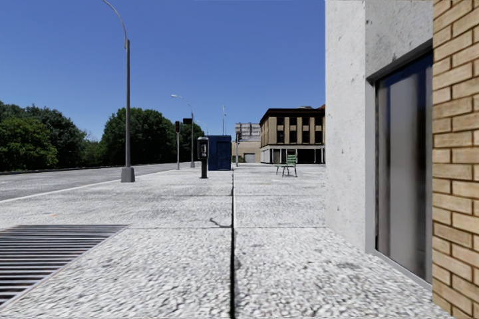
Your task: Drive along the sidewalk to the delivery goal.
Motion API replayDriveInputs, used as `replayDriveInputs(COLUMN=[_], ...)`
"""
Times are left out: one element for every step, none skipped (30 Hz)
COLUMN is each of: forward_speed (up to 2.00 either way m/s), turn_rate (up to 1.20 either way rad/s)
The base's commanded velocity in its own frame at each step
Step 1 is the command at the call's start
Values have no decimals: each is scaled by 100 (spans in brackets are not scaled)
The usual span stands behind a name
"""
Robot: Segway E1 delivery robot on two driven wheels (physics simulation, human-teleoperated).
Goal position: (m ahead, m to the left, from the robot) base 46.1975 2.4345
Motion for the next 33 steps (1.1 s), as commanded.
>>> replayDriveInputs(forward_speed=[200, 200, 200, 200, 200, 200, 200, 200, 200, 200, 200, 200, 200, 200, 200, 200, 200, 200, 200, 200, 200, 200, 200, 200, 200, 200, 200, 200, 200, 200, 200, 200, 200], turn_rate=[0, 0, 0, 0, 0, 0, 0, 0, 0, 0, 0, 0, 0, 0, 0, 0, 0, 0, 0, 0, 0, 0, 0, 0, 0, 0, 0, 0, 0, 0, 0, 0, 0])
